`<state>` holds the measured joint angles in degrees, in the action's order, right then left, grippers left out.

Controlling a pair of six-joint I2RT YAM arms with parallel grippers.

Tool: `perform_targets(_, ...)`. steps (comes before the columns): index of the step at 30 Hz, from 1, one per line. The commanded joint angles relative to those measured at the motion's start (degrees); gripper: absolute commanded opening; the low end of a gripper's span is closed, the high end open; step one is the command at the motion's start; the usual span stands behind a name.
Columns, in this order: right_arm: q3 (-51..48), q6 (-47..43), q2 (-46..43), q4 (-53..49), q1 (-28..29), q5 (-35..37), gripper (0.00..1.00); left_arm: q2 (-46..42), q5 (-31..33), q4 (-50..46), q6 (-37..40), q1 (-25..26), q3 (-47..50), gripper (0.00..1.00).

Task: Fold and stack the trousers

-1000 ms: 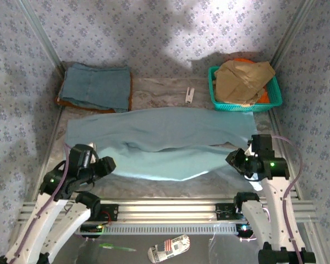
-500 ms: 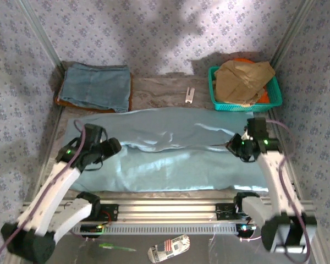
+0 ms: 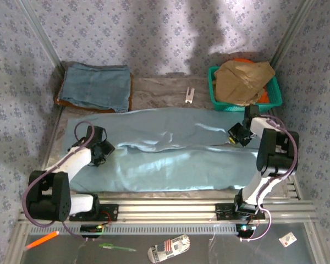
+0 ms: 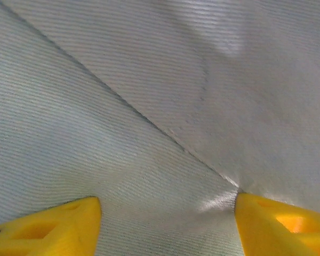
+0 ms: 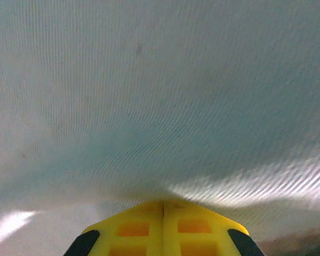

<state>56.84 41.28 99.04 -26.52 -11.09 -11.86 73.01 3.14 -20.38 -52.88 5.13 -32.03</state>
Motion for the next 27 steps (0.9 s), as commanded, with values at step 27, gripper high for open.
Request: perform_targets(27, -1.6, -3.4, -15.0, -5.0, 15.5, -3.8, 0.25, -5.3, 0.5, -4.4, 7.4, -6.5, -14.6, 0.89)
